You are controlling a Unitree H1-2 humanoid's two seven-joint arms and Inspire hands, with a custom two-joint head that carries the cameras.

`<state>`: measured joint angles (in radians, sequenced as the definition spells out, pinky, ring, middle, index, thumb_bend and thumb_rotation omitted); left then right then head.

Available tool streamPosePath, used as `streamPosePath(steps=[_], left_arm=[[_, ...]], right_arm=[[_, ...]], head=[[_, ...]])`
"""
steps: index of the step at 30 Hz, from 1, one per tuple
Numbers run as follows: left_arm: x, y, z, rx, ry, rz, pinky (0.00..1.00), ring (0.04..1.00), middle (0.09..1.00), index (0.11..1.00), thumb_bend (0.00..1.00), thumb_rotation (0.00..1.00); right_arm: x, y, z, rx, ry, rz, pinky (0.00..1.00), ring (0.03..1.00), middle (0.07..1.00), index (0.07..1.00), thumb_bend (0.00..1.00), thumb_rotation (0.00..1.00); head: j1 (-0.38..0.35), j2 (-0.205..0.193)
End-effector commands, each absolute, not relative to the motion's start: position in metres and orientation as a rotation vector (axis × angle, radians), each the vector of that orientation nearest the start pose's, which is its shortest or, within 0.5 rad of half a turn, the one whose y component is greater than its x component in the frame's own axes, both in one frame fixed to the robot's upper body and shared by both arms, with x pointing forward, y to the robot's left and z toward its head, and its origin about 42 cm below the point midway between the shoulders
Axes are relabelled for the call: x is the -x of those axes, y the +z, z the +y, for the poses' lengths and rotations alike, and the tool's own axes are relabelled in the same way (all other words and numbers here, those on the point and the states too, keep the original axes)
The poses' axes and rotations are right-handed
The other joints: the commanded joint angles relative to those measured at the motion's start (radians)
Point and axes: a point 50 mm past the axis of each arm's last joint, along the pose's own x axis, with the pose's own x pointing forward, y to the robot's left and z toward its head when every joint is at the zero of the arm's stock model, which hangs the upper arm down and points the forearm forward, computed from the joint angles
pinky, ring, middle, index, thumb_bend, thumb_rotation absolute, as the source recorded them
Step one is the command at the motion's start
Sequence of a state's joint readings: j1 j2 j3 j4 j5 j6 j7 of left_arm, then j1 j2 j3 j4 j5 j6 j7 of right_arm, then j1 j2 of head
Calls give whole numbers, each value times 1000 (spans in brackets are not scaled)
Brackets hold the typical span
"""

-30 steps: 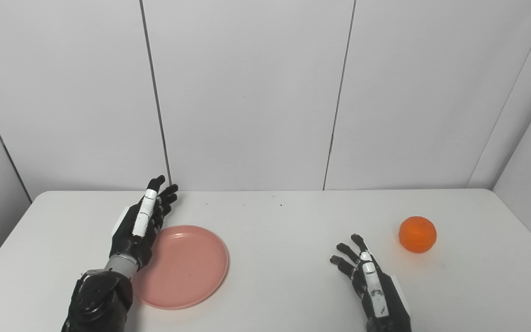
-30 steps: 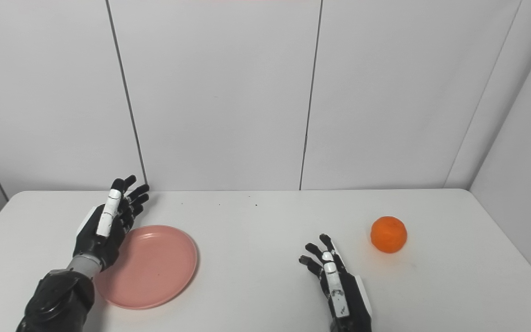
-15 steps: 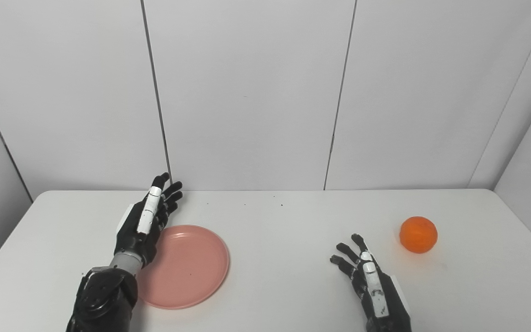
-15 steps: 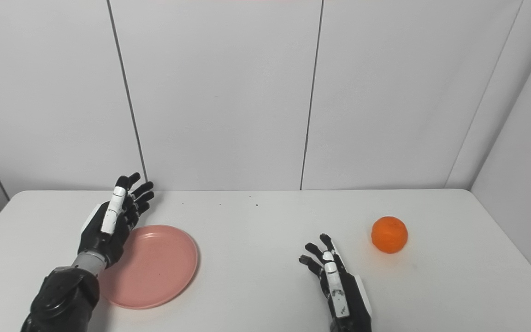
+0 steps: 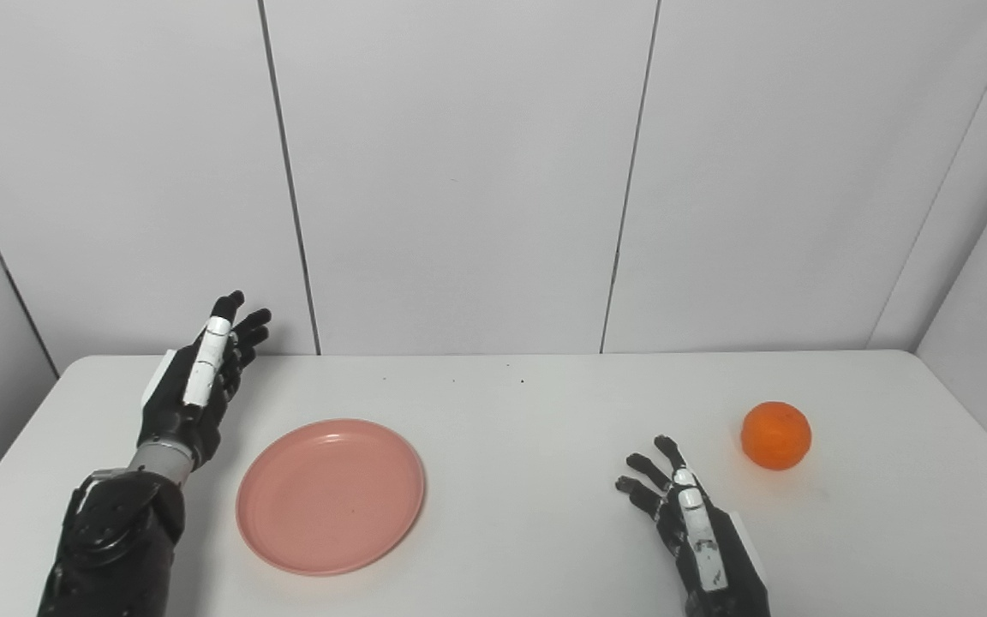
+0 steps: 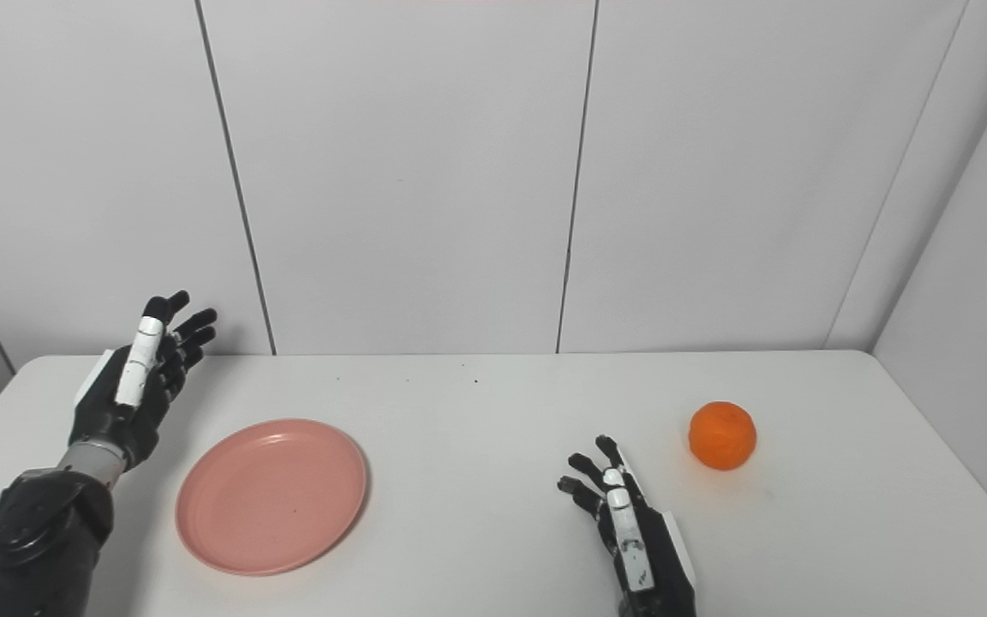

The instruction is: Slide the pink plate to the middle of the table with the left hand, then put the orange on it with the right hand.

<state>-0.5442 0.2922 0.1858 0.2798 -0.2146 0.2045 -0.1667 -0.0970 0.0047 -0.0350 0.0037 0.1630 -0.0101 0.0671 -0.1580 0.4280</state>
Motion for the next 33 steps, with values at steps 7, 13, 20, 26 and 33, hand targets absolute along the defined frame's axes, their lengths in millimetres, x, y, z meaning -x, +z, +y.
streamPosePath(steps=[7, 13, 20, 26, 33], left_arm=[[-454, 221, 342, -59, -27, -203, 956, 928, 877, 973, 839, 846], [-456, 196, 343, -28, -24, -177, 887, 900, 865, 977, 871, 824], [-451, 184, 333, 10, -57, -137, 958, 891, 853, 991, 873, 794], [-446, 179, 324, 14, -86, -103, 933, 906, 886, 998, 843, 817], [-442, 181, 309, 68, -115, -79, 982, 911, 877, 996, 816, 840]], right_arm=[[-317, 126, -206, -174, 65, -107, 904, 795, 852, 949, 721, 923], [-316, 126, -207, -172, 69, -103, 912, 804, 864, 960, 702, 939], [-315, 127, -207, -173, 65, -106, 905, 795, 853, 954, 704, 937], [-315, 128, -206, -179, 63, -105, 907, 791, 851, 951, 720, 930], [-315, 128, -205, -180, 61, -107, 892, 788, 851, 948, 726, 921]], head=[[-11, 1], [-10, 4], [-11, 10], [-13, 11], [-10, 11]])
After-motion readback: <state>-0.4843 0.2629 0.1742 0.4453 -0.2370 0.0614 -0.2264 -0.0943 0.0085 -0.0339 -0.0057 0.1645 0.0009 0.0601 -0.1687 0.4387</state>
